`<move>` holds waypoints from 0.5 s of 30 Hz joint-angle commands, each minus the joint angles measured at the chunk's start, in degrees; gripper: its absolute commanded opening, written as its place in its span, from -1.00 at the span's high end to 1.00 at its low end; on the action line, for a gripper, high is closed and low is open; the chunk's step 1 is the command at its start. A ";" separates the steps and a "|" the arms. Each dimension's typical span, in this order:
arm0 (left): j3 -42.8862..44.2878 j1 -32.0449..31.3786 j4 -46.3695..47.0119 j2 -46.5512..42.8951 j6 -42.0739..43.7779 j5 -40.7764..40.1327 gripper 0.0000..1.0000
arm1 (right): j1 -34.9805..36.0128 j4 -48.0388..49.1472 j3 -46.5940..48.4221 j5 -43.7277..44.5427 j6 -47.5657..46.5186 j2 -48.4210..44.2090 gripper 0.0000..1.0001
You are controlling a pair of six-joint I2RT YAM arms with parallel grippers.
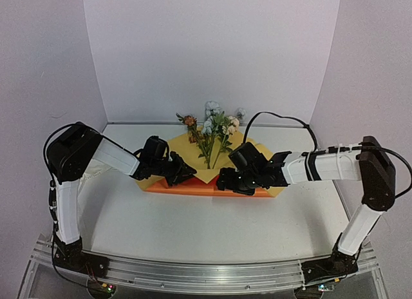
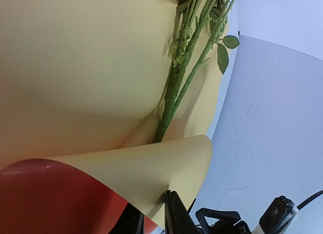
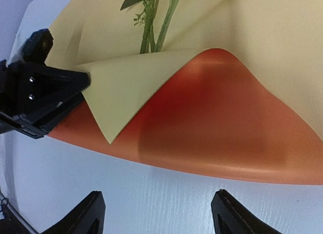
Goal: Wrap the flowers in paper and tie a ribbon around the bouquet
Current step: Fold the bottom corner of the flattened wrapping paper at the center of the board.
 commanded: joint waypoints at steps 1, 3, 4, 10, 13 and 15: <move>3.17 1.29 1.69 1.24 0.84 1.62 0.62 | -0.03 -0.38 3.17 -0.41 -2.79 3.08 -0.46; 4.11 1.50 1.60 1.76 1.51 2.06 0.60 | -0.03 -0.37 4.09 -0.11 -3.61 4.23 -0.41; 4.54 1.62 1.48 1.87 1.91 2.15 0.60 | 0.00 -0.37 4.48 0.10 -3.84 4.69 -0.39; 6.64 2.33 0.63 2.69 3.67 3.83 0.55 | -0.04 -0.50 7.10 1.64 -4.34 8.60 -0.28; 7.69 2.41 -0.16 2.73 5.16 4.79 0.49 | -0.29 -0.90 7.79 3.22 -2.98 10.52 -0.22; 8.44 2.49 -0.85 2.59 6.32 5.46 0.43 | -0.85 -1.27 8.07 4.09 -1.76 11.81 -0.19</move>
